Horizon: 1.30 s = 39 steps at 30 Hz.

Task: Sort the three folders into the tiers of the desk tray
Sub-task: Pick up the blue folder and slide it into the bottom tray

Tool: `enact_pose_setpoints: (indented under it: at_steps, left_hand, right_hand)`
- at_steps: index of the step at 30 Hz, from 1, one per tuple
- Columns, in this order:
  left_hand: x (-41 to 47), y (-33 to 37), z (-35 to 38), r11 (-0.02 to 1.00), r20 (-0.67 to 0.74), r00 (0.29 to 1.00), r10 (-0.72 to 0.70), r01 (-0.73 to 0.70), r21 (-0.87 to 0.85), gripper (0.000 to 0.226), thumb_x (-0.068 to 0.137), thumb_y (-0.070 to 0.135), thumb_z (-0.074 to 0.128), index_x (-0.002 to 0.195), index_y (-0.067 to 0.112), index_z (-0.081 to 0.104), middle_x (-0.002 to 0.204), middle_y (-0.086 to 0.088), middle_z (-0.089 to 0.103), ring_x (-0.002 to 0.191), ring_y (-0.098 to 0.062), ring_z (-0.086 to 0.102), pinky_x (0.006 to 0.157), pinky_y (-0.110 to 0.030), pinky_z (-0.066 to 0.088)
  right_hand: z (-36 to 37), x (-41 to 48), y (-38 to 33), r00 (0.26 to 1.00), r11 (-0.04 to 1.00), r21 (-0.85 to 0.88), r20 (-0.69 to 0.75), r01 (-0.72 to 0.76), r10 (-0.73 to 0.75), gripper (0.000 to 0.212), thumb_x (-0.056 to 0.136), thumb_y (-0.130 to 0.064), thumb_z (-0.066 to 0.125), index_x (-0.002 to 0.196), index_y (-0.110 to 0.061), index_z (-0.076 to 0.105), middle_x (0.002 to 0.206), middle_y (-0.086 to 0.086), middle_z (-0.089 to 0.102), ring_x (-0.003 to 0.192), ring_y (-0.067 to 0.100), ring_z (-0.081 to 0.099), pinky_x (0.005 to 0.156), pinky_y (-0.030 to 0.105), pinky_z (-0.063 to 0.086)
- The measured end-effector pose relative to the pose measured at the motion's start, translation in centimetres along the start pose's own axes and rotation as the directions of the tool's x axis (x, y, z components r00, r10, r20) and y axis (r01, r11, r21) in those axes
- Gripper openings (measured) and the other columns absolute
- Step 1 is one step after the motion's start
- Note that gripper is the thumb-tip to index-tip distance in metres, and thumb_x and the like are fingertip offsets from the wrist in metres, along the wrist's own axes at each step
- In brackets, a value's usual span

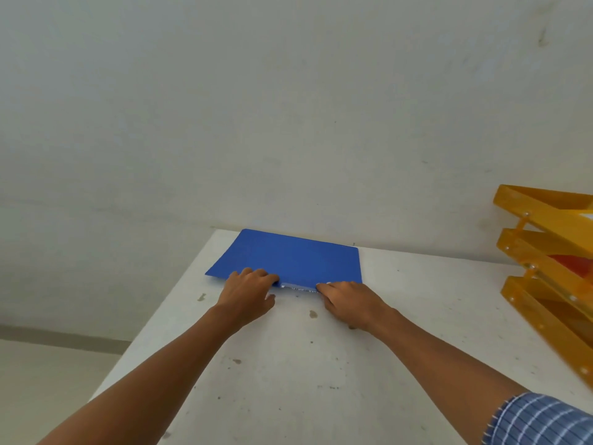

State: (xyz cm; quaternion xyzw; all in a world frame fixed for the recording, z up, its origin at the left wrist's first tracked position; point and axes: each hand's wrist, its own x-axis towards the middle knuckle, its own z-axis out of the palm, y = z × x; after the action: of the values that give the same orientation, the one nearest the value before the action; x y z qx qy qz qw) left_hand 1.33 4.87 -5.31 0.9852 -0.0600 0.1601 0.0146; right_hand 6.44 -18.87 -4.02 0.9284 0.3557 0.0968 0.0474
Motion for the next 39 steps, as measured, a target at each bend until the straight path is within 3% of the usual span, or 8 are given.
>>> enact_pose_setpoints:
  at_steps: [5, 10, 16, 19, 22, 28, 34, 39]
  left_hand:
    - [0.5, 0.3, 0.0, 0.995, -0.108, 0.990, 0.092, -0.087, 0.056, 0.031, 0.098, 0.018, 0.050, 0.125, 0.029, 0.060, 0.115, 0.004, 0.071, 0.098, -0.022, 0.066, 0.081, -0.032, 0.047]
    - [0.5, 3.0, -1.3, 0.981, -0.179, 0.965, 0.193, -0.187, 0.050, 0.032, 0.095, 0.014, 0.057, 0.122, 0.028, 0.064, 0.099, 0.003, 0.075, 0.078, -0.023, 0.067, 0.062, -0.030, 0.040]
    - [2.9, 7.5, -7.6, 0.974, -0.368, 0.909, 0.197, -0.224, -0.031, 0.025, 0.096, 0.017, 0.050, 0.114, 0.020, 0.066, 0.094, -0.003, 0.073, 0.076, -0.030, 0.064, 0.063, -0.039, 0.051]
    - [4.1, 9.3, -11.5, 0.975, -0.419, 0.892, 0.169, -0.214, -0.062, 0.026, 0.098, 0.019, 0.045, 0.115, 0.020, 0.065, 0.096, -0.002, 0.072, 0.078, -0.029, 0.064, 0.063, -0.038, 0.050]
    - [4.9, 11.0, -15.7, 0.968, -0.394, 0.913, 0.103, -0.183, -0.172, 0.028, 0.101, 0.023, 0.039, 0.117, 0.022, 0.062, 0.104, 0.003, 0.071, 0.088, -0.025, 0.065, 0.068, -0.036, 0.049]
    - [4.9, 13.8, -20.4, 0.894, -0.283, 0.957, -0.060, -0.075, -0.442, 0.031, 0.099, 0.027, 0.038, 0.119, 0.024, 0.062, 0.106, 0.004, 0.069, 0.087, -0.022, 0.064, 0.077, -0.041, 0.055]
    - [4.1, 15.8, -18.7, 0.470, 0.036, 0.978, -0.206, 0.132, -0.873, 0.023, 0.098, 0.018, 0.047, 0.113, 0.018, 0.064, 0.107, -0.004, 0.070, 0.091, -0.022, 0.068, 0.080, -0.036, 0.056]
    - [3.1, 18.6, -14.6, 0.099, 0.327, 0.923, -0.202, 0.352, -0.931, 0.024, 0.098, 0.004, 0.046, 0.115, 0.005, 0.062, 0.115, -0.020, 0.068, 0.099, -0.038, 0.066, 0.086, -0.050, 0.056]
  right_hand:
    - [-1.8, -1.7, 1.2, 0.991, 0.996, -0.062, -0.119, 0.058, -0.065, 0.029, 0.096, -0.028, 0.032, 0.098, -0.018, 0.059, 0.071, 0.001, 0.060, 0.056, 0.024, 0.049, 0.044, 0.026, 0.021]
    - [-4.0, -4.0, 3.4, 0.993, 0.999, -0.015, -0.114, -0.047, 0.045, 0.025, 0.098, -0.031, 0.034, 0.105, -0.024, 0.058, 0.079, -0.002, 0.064, 0.067, 0.025, 0.056, 0.058, 0.031, 0.044]
    - [-8.0, -7.4, 8.2, 0.838, 0.975, 0.103, -0.498, -0.199, 0.224, 0.044, 0.089, -0.020, 0.061, 0.131, -0.010, 0.056, 0.118, 0.016, 0.067, 0.107, 0.035, 0.063, 0.089, 0.042, 0.052]
    - [-10.2, -9.0, 10.0, 0.778, 0.903, 0.234, -0.459, -0.359, 0.428, 0.066, 0.094, -0.023, 0.055, 0.151, -0.011, 0.024, 0.155, 0.020, 0.030, 0.141, 0.036, 0.033, 0.111, 0.047, 0.038]
    - [-12.2, -10.4, 10.8, 0.671, 0.761, 0.492, -0.394, -0.423, 0.628, 0.090, 0.095, -0.030, 0.058, 0.153, -0.026, -0.012, 0.163, 0.013, -0.002, 0.145, 0.035, 0.025, 0.098, 0.045, 0.048]
    - [-14.4, -12.4, 11.3, 0.614, 0.536, 0.731, -0.204, -0.423, 0.762, 0.081, 0.094, -0.035, 0.058, 0.154, -0.023, 0.004, 0.159, 0.012, 0.019, 0.139, 0.035, 0.036, 0.094, 0.046, 0.050]
    - [-12.6, -14.8, 9.3, 0.766, 0.702, 0.600, -0.218, -0.384, 0.605, 0.071, 0.096, -0.046, 0.050, 0.154, -0.023, 0.016, 0.163, 0.009, 0.011, 0.149, 0.028, 0.013, 0.113, 0.046, 0.031]
    - [-11.7, -16.1, 7.2, 0.880, 0.762, 0.478, 0.054, -0.437, 0.472, 0.075, 0.088, -0.072, 0.035, 0.149, -0.029, 0.030, 0.158, 0.000, 0.028, 0.145, 0.022, 0.026, 0.115, 0.048, 0.029]
